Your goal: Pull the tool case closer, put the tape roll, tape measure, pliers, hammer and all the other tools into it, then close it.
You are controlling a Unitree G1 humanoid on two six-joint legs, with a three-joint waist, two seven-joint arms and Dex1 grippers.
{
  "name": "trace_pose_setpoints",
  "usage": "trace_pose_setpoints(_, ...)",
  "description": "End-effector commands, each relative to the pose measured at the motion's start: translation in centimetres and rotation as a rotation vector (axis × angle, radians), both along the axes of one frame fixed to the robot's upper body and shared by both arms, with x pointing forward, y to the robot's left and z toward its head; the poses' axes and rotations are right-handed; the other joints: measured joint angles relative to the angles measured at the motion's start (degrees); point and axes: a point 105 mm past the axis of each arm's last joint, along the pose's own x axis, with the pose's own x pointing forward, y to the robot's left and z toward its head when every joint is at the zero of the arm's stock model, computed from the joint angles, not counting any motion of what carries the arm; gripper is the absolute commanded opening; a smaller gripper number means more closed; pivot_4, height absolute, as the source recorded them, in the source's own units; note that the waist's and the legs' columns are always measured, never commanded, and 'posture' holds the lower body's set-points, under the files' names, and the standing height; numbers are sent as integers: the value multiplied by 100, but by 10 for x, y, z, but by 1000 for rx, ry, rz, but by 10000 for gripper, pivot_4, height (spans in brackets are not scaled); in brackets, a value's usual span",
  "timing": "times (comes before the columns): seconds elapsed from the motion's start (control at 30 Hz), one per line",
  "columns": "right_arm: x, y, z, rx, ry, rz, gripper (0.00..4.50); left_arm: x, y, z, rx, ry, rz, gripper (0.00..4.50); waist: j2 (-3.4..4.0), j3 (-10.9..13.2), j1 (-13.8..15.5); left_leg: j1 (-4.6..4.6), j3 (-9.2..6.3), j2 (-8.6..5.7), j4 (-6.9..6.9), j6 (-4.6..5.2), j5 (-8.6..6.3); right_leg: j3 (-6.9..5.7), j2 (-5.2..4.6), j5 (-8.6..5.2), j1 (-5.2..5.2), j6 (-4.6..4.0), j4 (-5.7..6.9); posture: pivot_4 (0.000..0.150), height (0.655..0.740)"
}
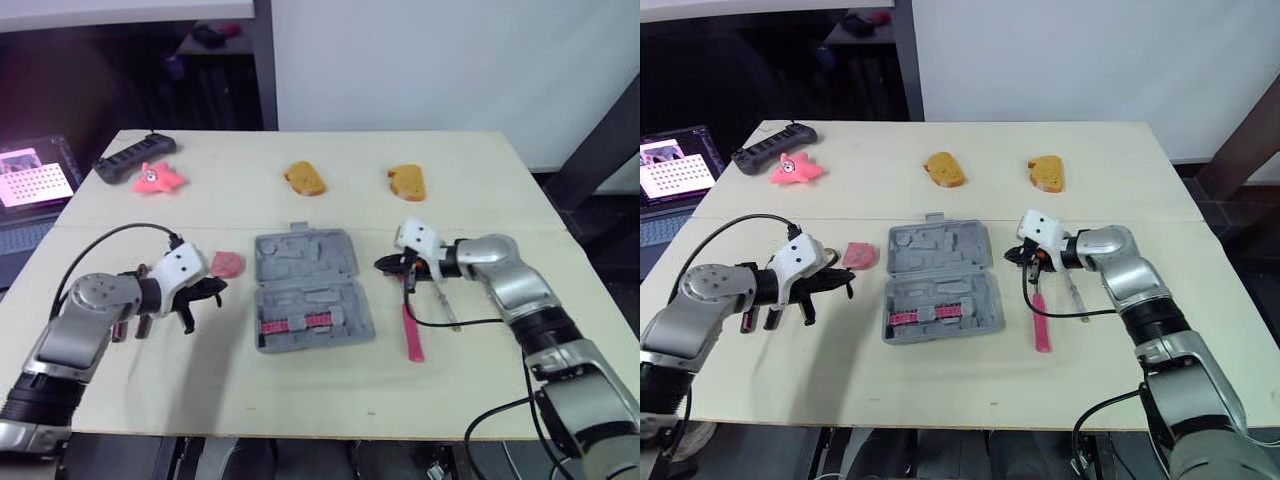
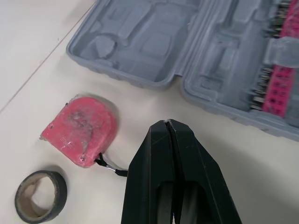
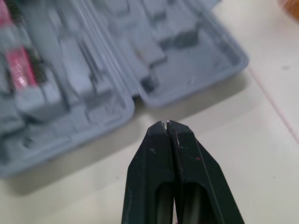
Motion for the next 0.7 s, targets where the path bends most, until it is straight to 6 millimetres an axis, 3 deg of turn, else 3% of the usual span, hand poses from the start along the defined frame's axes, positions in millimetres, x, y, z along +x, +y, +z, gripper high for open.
trace_pose_setpoints(0.03,10,8,-5,-60,-43,32,287,6,-5,-9,19,0,0,0,0,0,-4,0,0,0,0,0,0,0,0,0,0,0,2,1500,7377)
trace_pose_setpoints(0.3,22,24,-23,-83,-51,19,287,19,-17,-27,-37,3,61,0,1,0,2,2,-7,-1,3,-2,1,-6,-1,2,-1,-3,13,1500,7377)
trace_pose_setpoints(0.7,15,40,-29,-47,7,103,287,37,-49,-40,-62,22,-5,0,2,-2,0,3,-20,-4,7,-5,3,-16,-2,2,4,-3,21,1500,7377)
